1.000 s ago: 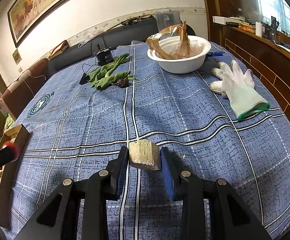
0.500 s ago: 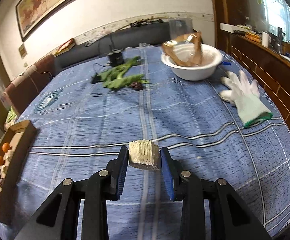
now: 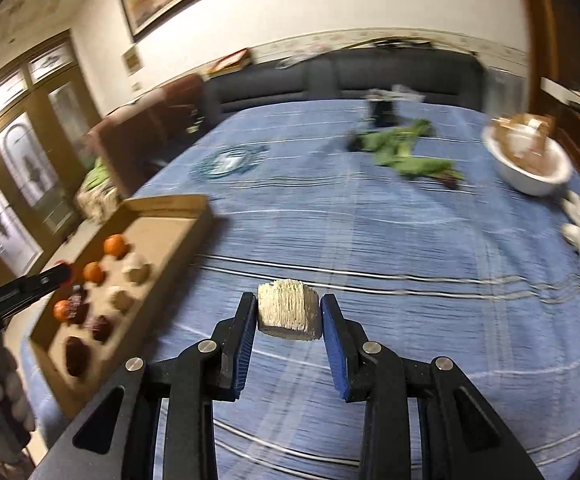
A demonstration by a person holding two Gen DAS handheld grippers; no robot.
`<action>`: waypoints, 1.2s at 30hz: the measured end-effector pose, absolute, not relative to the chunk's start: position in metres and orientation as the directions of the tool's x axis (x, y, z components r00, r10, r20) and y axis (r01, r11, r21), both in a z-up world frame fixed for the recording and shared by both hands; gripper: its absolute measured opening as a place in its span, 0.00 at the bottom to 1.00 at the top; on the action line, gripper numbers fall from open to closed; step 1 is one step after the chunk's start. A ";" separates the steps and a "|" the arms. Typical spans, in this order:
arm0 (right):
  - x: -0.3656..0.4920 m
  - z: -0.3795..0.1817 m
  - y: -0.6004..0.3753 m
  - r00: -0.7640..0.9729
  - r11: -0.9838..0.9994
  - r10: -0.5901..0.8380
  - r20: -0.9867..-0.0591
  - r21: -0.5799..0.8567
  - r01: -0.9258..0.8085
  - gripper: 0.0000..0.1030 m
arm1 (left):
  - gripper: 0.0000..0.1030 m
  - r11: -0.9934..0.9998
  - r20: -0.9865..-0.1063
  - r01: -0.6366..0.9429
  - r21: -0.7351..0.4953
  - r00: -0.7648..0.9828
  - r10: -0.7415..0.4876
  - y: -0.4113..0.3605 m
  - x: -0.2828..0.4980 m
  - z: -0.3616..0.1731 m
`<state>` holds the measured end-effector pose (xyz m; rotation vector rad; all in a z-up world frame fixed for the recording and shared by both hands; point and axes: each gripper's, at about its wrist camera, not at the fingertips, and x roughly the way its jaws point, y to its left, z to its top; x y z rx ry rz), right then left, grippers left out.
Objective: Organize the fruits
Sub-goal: 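Carry the tomato and yam piece into the box and open both tools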
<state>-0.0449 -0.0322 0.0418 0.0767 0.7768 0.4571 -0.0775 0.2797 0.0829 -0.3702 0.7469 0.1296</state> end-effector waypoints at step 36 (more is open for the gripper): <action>0.006 0.007 0.144 0.488 0.834 0.441 -0.753 0.143 -0.533 0.41 | 0.51 0.933 -0.765 -0.259 -0.250 0.643 -0.027 0.313 -0.035 0.063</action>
